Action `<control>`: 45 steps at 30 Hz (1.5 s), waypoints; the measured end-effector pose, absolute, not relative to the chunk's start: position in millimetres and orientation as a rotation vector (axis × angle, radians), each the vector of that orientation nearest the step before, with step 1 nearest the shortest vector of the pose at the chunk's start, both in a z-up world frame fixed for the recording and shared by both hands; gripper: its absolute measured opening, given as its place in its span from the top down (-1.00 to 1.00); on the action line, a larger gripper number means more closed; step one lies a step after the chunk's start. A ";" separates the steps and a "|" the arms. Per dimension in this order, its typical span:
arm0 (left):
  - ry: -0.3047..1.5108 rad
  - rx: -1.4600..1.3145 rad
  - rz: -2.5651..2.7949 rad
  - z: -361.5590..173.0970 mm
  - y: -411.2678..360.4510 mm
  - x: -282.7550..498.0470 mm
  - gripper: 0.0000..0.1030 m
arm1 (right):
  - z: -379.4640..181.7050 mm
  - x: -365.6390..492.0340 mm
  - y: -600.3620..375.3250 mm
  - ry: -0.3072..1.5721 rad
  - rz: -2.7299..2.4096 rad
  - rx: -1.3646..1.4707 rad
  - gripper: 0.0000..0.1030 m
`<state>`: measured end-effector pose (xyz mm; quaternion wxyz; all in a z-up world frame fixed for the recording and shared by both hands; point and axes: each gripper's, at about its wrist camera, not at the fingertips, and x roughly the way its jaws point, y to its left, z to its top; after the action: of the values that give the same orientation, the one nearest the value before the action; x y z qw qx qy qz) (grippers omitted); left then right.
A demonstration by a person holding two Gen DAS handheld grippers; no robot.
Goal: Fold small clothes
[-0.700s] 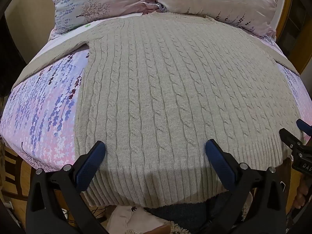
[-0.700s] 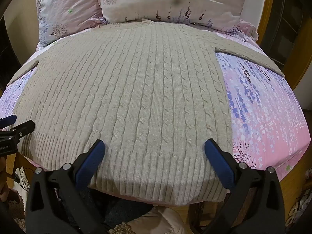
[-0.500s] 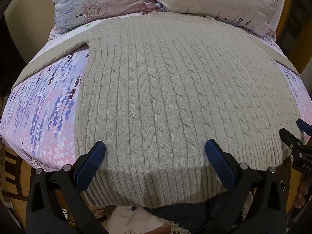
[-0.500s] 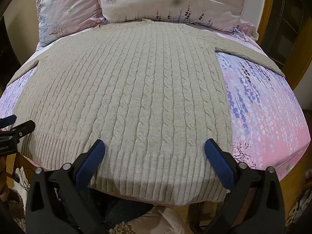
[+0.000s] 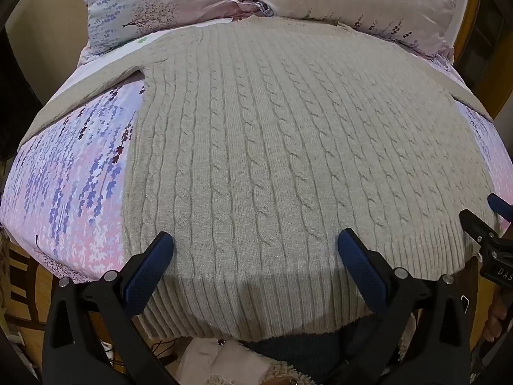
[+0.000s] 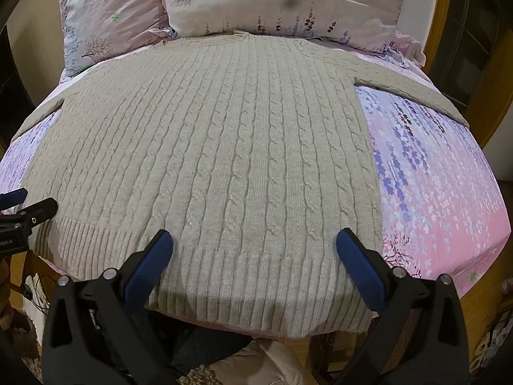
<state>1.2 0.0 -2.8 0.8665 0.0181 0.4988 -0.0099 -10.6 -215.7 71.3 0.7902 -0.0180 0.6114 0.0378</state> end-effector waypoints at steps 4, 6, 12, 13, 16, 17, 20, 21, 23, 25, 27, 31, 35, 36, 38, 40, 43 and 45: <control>1.048 0.039 -0.023 -4.1 0.5 1.4 -0.97 | 71.3 -10.4 -215.7 1.316 0.081 -0.039 -0.97; 1.048 0.040 -0.023 -4.2 0.5 1.5 -0.97 | 71.3 -10.4 -215.7 1.316 0.081 -0.039 -0.97; 1.048 0.041 -0.024 -4.2 0.8 0.8 -0.97 | 71.3 -10.4 -215.8 1.316 0.081 -0.038 -0.97; 1.049 0.041 -0.024 -3.7 0.7 1.4 -0.97 | 71.3 -10.4 -215.8 1.316 0.081 -0.038 -0.97; 1.050 0.041 -0.024 -3.2 0.7 1.9 -0.97 | 71.3 -10.5 -215.9 1.316 0.081 -0.038 -0.97; 1.050 0.041 -0.024 -3.0 0.6 2.1 -0.97 | 71.3 -10.5 -215.9 1.316 0.081 -0.039 -0.97; 1.051 0.041 -0.024 -3.0 0.5 2.1 -0.97 | 71.4 -10.5 -215.9 1.315 0.081 -0.038 -0.97; 1.051 0.041 -0.024 -3.0 0.4 2.1 -0.97 | 71.4 -10.6 -215.9 1.315 0.081 -0.038 -0.97; 1.051 0.041 -0.024 -3.3 0.6 1.9 -0.97 | 71.5 -10.6 -215.9 1.315 0.081 -0.038 -0.97; 1.051 0.041 -0.024 -3.1 0.7 2.1 -0.97 | 71.5 -10.7 -215.9 1.315 0.081 -0.038 -0.97; 1.051 0.041 -0.024 -2.9 0.7 2.2 -0.97 | 71.5 -10.6 -215.9 1.315 0.082 -0.038 -0.97; 1.051 0.041 -0.024 -2.9 0.8 2.3 -0.97 | 71.4 -10.5 -215.8 1.315 0.082 -0.038 -0.97; 1.052 0.041 -0.024 -2.5 0.7 2.6 -0.97 | 71.4 -10.3 -215.7 1.315 0.082 -0.038 -0.97; 1.051 0.041 -0.024 -2.4 0.7 2.6 -0.97 | 71.3 -10.4 -215.7 1.314 0.082 -0.037 -0.97; 1.052 0.040 -0.024 -2.4 0.9 2.7 -0.97 | 70.0 -11.9 -215.1 1.313 0.084 -0.039 -0.97; 1.051 0.042 -0.026 -2.0 0.5 2.1 -0.97 | 68.6 -13.3 -214.6 1.314 0.087 -0.039 -0.97; 1.053 0.043 -0.032 -1.0 0.5 2.1 -0.97 | 69.4 -10.5 -216.5 1.317 0.091 -0.041 -0.97; 1.056 0.046 -0.037 -0.6 0.2 2.2 -0.97 | 69.2 -8.8 -215.5 1.319 0.095 -0.043 -0.97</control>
<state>2.2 0.2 -0.6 0.8635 0.0219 0.5036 -0.0174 -8.8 -215.5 69.2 0.7892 -0.0201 0.6123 0.0439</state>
